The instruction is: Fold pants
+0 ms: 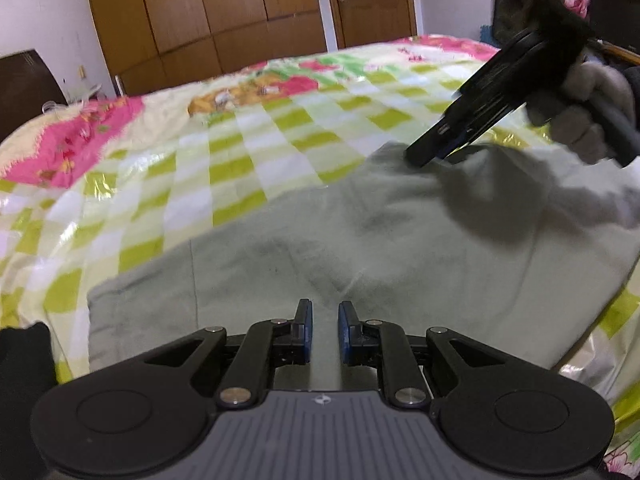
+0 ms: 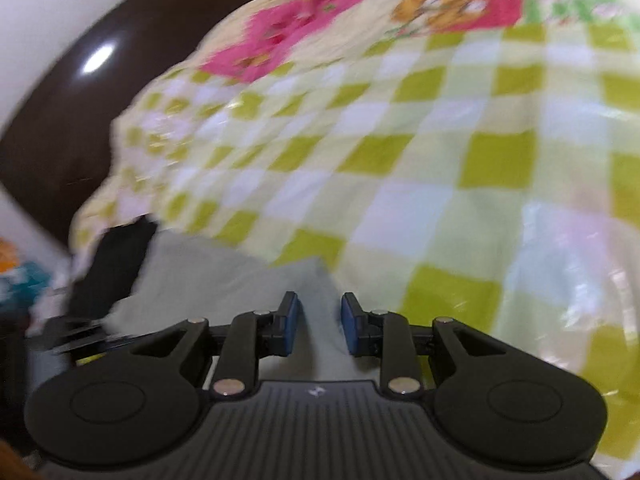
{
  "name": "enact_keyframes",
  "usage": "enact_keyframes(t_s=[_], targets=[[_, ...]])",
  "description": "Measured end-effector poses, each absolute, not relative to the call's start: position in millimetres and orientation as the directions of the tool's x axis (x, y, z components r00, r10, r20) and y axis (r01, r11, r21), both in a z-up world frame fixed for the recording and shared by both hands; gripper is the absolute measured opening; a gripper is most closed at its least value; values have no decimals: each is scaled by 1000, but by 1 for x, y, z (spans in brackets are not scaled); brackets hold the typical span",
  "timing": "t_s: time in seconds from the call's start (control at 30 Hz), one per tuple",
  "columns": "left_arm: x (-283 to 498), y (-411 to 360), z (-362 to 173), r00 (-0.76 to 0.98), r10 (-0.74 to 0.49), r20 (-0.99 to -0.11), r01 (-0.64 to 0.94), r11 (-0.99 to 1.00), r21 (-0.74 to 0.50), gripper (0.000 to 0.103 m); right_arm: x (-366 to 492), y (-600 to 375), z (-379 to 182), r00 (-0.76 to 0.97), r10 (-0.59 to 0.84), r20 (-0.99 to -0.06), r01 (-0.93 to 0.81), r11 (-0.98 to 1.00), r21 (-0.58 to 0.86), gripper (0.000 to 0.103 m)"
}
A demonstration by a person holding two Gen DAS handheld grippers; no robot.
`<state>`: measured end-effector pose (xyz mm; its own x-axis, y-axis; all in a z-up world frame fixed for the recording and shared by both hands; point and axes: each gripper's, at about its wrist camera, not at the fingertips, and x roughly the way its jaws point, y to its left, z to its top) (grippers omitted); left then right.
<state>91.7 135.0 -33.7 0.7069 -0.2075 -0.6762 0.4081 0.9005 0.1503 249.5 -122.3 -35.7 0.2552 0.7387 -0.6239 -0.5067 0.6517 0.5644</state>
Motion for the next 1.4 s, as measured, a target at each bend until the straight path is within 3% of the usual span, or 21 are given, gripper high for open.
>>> enact_keyframes(t_s=[0.2, 0.33, 0.5, 0.73, 0.9, 0.93, 1.0, 1.13, 1.3, 1.4], targets=[[95, 132, -38, 700, -200, -686, 408, 900, 154, 30, 221, -112, -26, 98, 820, -563, -629, 489, 604, 26], [96, 132, -37, 704, -200, -681, 406, 900, 156, 30, 225, -98, -26, 146, 772, -619, -663, 541, 518, 26], [95, 133, -36, 707, -213, -674, 412, 899, 148, 30, 231, -115, -6, 228, 782, -580, -662, 561, 497, 26], [99, 131, -37, 710, -234, -664, 418, 899, 131, 31, 238, -103, -18, 177, 712, -679, -670, 593, 447, 26], [101, 131, -36, 714, -237, -659, 419, 898, 131, 31, 252, -84, -34, 144, 694, -706, -640, 609, 468, 25], [101, 131, -36, 714, -238, -659, 419, 899, 129, 31, 256, -84, -34, 167, 692, -702, -625, 625, 467, 21], [104, 131, -38, 712, -241, -660, 420, 899, 125, 31, 270, -92, -35, 191, 713, -675, -559, 644, 522, 17], [106, 130, -44, 708, -241, -664, 423, 898, 125, 31, 303, -116, -45, 200, 752, -627, -398, 648, 650, 19], [103, 130, -43, 712, -232, -663, 417, 899, 134, 31, 306, -152, -37, 329, 676, -659, -322, 737, 594, 21], [99, 128, -38, 722, -222, -656, 415, 897, 153, 31, 269, -170, -16, 415, 620, -666, -361, 784, 505, 21]])
